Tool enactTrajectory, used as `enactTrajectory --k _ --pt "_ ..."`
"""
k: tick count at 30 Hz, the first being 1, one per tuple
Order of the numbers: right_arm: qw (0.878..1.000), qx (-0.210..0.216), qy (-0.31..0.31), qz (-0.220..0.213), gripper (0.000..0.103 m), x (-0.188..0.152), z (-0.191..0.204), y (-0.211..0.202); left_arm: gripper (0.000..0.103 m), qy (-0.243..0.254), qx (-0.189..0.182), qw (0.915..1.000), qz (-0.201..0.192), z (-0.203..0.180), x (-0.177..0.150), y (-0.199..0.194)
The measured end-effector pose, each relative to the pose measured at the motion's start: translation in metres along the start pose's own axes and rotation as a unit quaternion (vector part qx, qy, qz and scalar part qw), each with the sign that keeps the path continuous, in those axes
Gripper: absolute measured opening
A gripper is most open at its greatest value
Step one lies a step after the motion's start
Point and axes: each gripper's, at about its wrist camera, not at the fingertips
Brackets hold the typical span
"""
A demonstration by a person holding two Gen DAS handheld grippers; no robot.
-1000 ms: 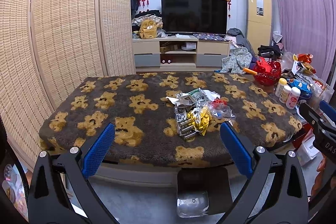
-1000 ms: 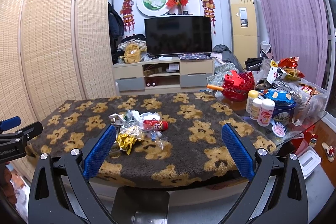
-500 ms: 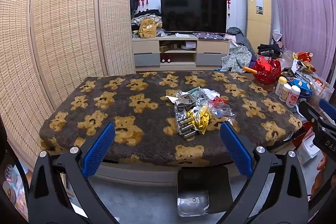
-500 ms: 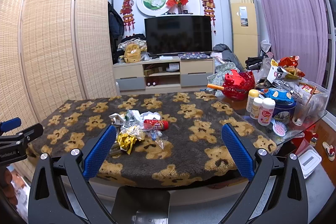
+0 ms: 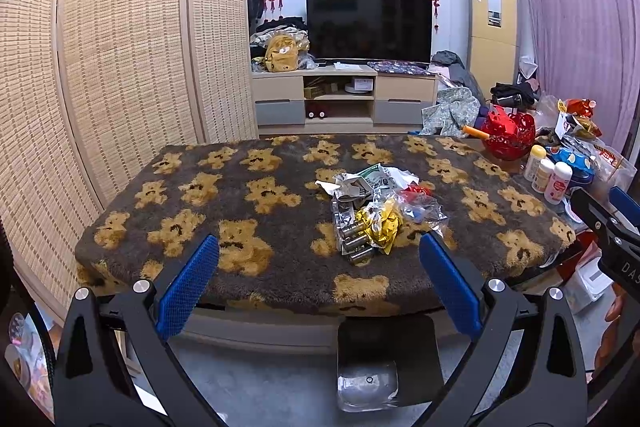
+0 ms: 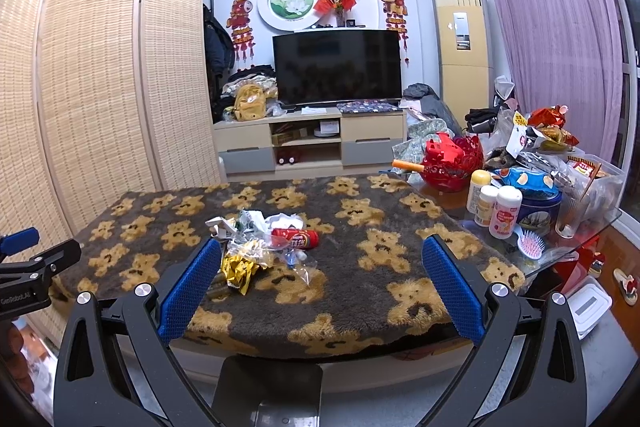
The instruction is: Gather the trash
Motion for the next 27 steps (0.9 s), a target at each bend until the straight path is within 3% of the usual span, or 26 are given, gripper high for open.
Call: enactTrajectory --k 16,27 --pt "1.0 0.001 0.01 0.013 0.101 -0.002 -0.008 0.013 0.095 -0.002 -0.001 1.0 0.008 0.006 0.002 0.012" --pt "0.995 -0.018 0.012 0.101 0.101 -0.013 -0.011 0.076 0.095 0.023 0.0 0.9983 0.053 0.013 -0.006 0.066"
Point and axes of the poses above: each gripper's, at about its wrist camera, not at the fingertips, and y roughly the way its jaws point, z to its left, x to its top
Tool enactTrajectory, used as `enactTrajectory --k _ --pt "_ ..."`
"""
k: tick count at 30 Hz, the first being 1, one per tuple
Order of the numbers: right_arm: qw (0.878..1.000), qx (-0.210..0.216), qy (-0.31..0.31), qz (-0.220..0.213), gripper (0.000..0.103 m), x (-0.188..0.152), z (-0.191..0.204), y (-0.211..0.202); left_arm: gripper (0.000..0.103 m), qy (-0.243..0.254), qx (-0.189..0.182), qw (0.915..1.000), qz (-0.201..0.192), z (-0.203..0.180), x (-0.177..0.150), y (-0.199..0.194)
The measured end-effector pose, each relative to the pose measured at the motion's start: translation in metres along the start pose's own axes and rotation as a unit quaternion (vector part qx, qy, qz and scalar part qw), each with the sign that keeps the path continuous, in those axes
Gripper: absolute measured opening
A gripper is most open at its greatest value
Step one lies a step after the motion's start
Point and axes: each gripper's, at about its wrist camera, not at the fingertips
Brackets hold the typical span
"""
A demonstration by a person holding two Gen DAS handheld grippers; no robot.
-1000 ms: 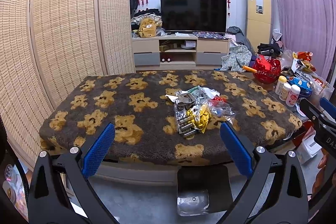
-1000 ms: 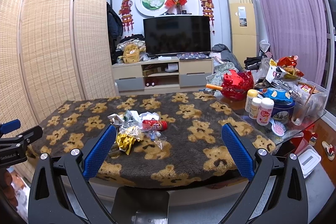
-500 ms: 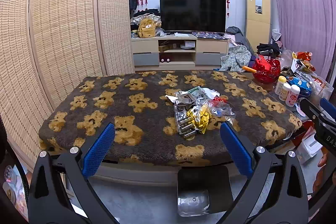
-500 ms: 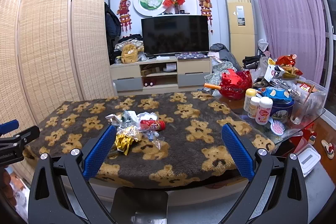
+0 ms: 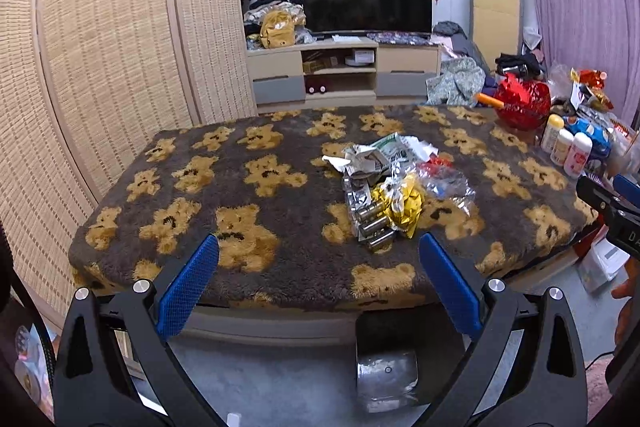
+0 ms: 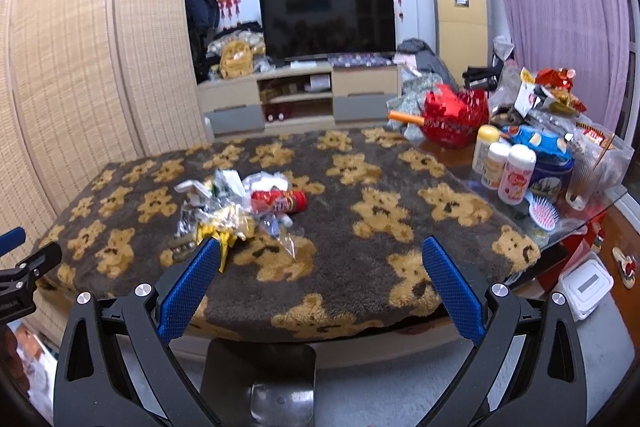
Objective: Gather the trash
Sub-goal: 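Grasp the silver cylinder with the left tool while the right tool grasps a clear bag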
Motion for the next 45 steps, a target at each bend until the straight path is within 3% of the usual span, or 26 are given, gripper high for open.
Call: enactTrajectory --k 9,17,20,24,30,33,35,38,41,45 --pt "0.997 0.023 0.025 0.071 0.101 -0.004 0.009 0.058 0.095 0.007 -0.041 0.998 0.048 0.0 -0.005 0.058" --pt "0.995 0.06 -0.029 0.078 0.1 0.0 0.048 0.103 0.095 0.008 -0.054 0.9952 0.082 0.007 -0.007 0.096" --pt "0.992 0.077 -0.046 0.089 0.09 -0.002 0.063 0.122 0.091 0.01 -0.052 0.9946 0.089 0.011 -0.007 0.107" --pt "0.989 0.093 -0.069 0.087 0.085 0.0 0.083 0.137 0.085 0.014 -0.055 0.9933 0.1 0.013 -0.005 0.121" --pt "0.985 0.095 -0.116 0.089 0.082 0.008 0.106 0.159 0.083 0.013 -0.079 0.9912 0.105 0.009 -0.001 0.138" --pt "0.982 0.092 -0.125 0.104 0.071 0.008 0.106 0.173 0.083 0.015 -0.088 0.9905 0.105 0.003 0.003 0.146" --pt "0.982 0.095 -0.121 0.111 0.054 0.008 0.103 0.179 0.083 0.016 -0.094 0.9899 0.105 -0.002 0.005 0.152" --pt "0.982 0.098 -0.112 0.117 0.039 0.007 0.096 0.186 0.082 0.019 -0.108 0.988 0.108 -0.012 0.006 0.161" --pt "0.982 0.108 -0.094 0.12 0.029 0.008 0.085 0.19 0.077 0.022 -0.12 0.986 0.114 -0.024 0.006 0.172" --pt "0.984 0.119 -0.075 0.11 0.023 0.012 0.07 0.186 0.064 0.022 -0.118 0.9854 0.12 -0.032 0.006 0.185"
Point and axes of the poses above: each gripper's, at about its wrist camera, not at the fingertips, and y roughly the way its jaws point, z to its left, x to its top
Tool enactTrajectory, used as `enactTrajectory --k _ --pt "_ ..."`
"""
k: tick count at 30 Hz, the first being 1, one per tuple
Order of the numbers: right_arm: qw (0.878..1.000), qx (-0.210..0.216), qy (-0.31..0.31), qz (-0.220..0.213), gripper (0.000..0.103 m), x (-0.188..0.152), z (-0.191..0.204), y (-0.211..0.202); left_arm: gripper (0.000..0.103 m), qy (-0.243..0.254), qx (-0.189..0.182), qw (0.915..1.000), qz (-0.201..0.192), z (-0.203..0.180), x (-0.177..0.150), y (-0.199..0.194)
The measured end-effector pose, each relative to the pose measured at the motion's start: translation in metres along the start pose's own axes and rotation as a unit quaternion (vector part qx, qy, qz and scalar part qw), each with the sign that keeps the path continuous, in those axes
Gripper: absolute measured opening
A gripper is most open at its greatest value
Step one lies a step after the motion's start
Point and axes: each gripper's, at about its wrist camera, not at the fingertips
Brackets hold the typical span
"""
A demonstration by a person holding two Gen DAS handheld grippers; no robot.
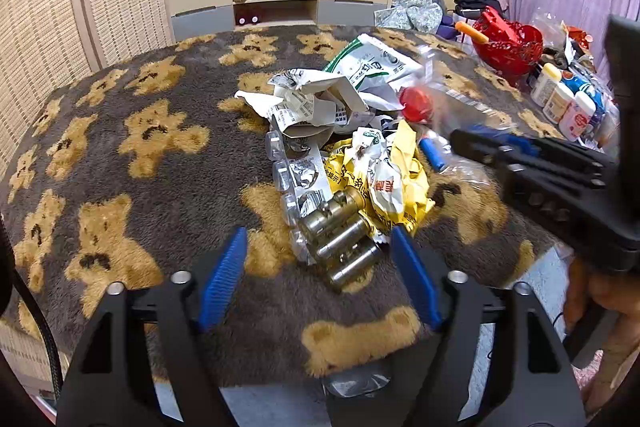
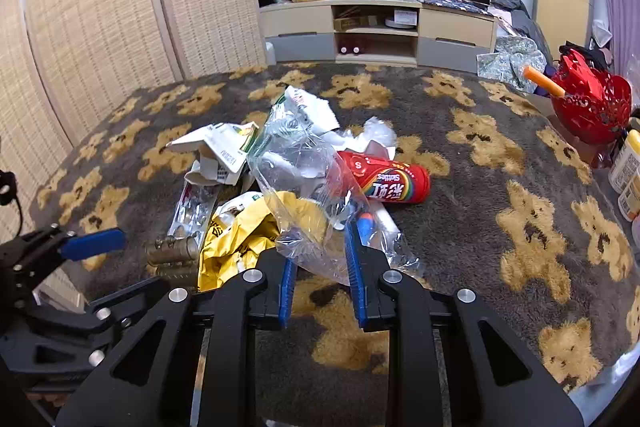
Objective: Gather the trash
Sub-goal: 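Grasp the silver cylinder with the left tool while the right tool grasps a clear bag, then carry both items down to the bin and open both tools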
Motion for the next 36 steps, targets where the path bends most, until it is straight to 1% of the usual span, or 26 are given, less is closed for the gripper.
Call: enactTrajectory --k 2,6,10,11,12,16,17,21,27,29,30,36 --pt "1.0 0.003 0.005 -0.002 0.023 0.0 -0.005 -0.002 0.061 -0.006 -0.001 1.0 0.002 0.0 0.002 0.006" --pt "1.0 -0.002 0.013 -0.012 0.021 0.001 -0.013 -0.009 0.061 -0.012 -0.004 0.9999 0.003 -0.002 0.006 0.014" --pt "1.0 0.0 0.014 -0.018 0.02 0.001 -0.017 -0.013 0.061 -0.011 0.007 0.9999 0.004 -0.007 0.011 0.023" --pt "1.0 0.001 0.013 -0.02 0.02 0.001 -0.018 -0.015 0.057 -0.012 0.008 0.9999 0.005 -0.007 0.011 0.025" --pt "1.0 0.001 0.013 -0.021 0.02 0.001 -0.018 -0.015 0.048 -0.015 0.006 0.9998 0.007 -0.007 0.012 0.027" --pt "1.0 0.0 0.013 -0.025 0.02 0.0 -0.02 -0.018 0.037 -0.018 0.01 0.9997 0.008 -0.005 0.012 0.026" --pt "1.0 0.0 0.014 -0.026 0.019 0.0 -0.02 -0.02 0.037 -0.02 0.008 0.9997 0.006 -0.004 0.012 0.025" --pt "0.999 0.001 0.012 -0.037 0.019 0.001 -0.016 -0.031 0.036 -0.02 0.003 0.9998 -0.001 -0.004 0.011 0.014" --pt "0.998 0.0 0.014 -0.054 0.014 0.005 -0.014 -0.055 0.036 -0.015 0.001 0.9998 -0.016 -0.01 0.009 -0.008" --pt "0.998 0.001 0.014 -0.062 0.013 0.005 -0.013 -0.067 0.036 -0.016 0.001 0.9996 -0.024 -0.01 0.009 -0.019" --pt "0.998 0.002 0.013 -0.064 0.01 0.005 -0.012 -0.072 0.036 -0.016 0.001 0.9994 -0.03 -0.011 0.009 -0.028" --pt "0.997 0.008 0.019 -0.079 0.01 -0.001 -0.006 -0.11 0.036 -0.008 0.002 0.9983 -0.057 -0.024 0.005 -0.076"
Point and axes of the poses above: each gripper's, at about its wrist camera, not at the fingertips, and y roughly the way its jaws point, z to its left, x to its top
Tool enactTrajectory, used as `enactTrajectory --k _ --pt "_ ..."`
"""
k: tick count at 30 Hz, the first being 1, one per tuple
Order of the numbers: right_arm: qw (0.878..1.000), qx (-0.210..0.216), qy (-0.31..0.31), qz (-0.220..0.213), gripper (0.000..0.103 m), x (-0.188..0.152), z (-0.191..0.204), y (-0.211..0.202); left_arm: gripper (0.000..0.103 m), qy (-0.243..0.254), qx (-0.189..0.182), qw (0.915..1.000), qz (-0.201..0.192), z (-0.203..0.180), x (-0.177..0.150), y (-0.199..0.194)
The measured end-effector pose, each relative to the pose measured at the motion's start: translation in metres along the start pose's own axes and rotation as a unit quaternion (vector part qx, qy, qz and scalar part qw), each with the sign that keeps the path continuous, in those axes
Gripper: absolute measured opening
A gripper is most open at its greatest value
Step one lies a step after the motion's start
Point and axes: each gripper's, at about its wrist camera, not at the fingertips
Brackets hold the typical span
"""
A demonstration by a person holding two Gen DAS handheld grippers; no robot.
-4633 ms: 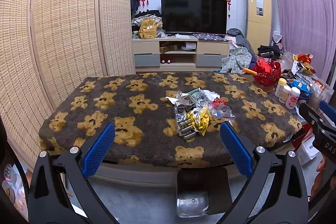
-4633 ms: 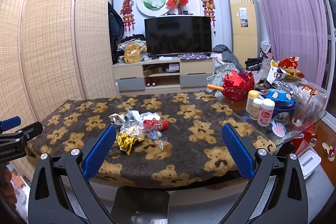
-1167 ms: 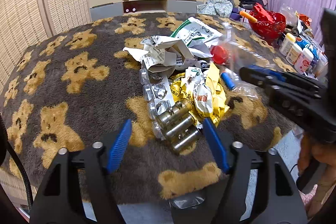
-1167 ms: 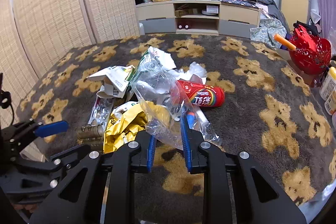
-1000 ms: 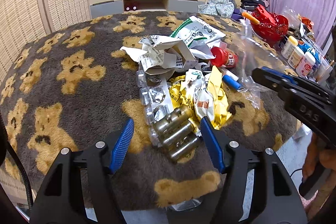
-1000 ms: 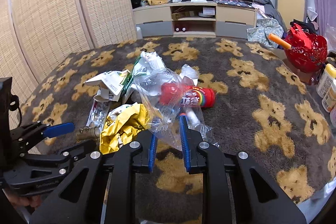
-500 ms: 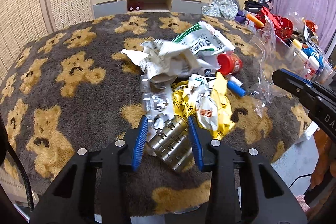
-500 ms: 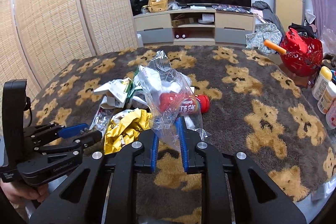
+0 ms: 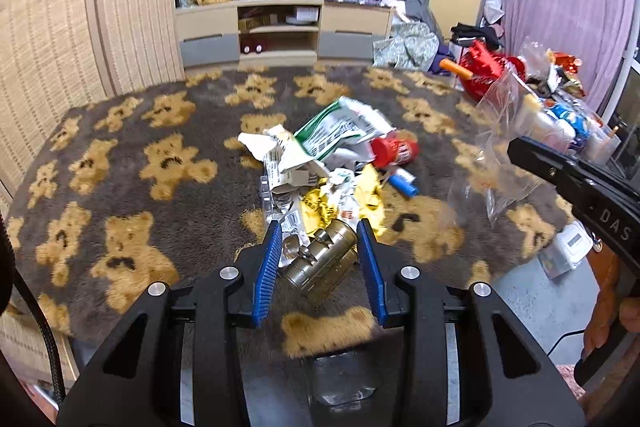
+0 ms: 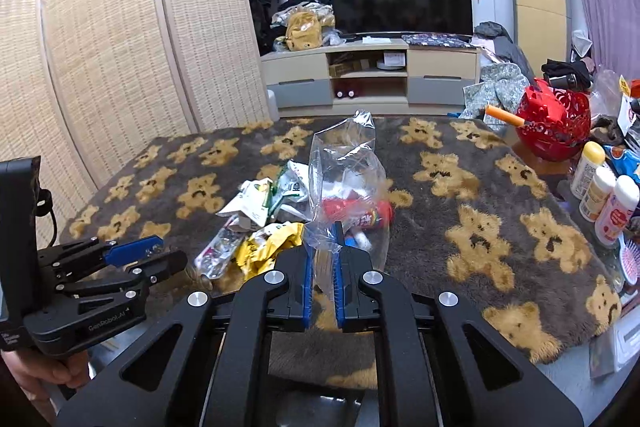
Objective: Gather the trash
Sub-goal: 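Carry both items down to the bin and open both tools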
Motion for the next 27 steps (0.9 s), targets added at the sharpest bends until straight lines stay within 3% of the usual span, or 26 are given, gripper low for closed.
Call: enactTrajectory --k 7,14,20,27 --pt "1.0 0.002 0.011 -0.007 0.01 -0.018 0.012 -0.055 0.036 0.013 -0.015 0.9997 -0.016 -0.02 -0.023 -0.054" --pt "0.999 0.017 0.029 0.031 0.01 -0.067 0.018 -0.073 0.036 0.012 -0.034 0.9993 0.01 -0.032 -0.072 -0.067" --pt "0.995 0.031 0.041 0.091 0.01 -0.121 0.023 -0.056 0.036 0.001 -0.047 0.9976 0.05 -0.031 -0.121 -0.051" --pt "0.986 0.052 0.053 0.151 0.01 -0.162 0.027 -0.016 0.036 -0.011 -0.053 0.992 0.114 -0.028 -0.169 -0.004"
Point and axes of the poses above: each gripper's, at about its wrist camera, not at the fingertips, and y roughly the way its jaws point, z to its left, x to its top
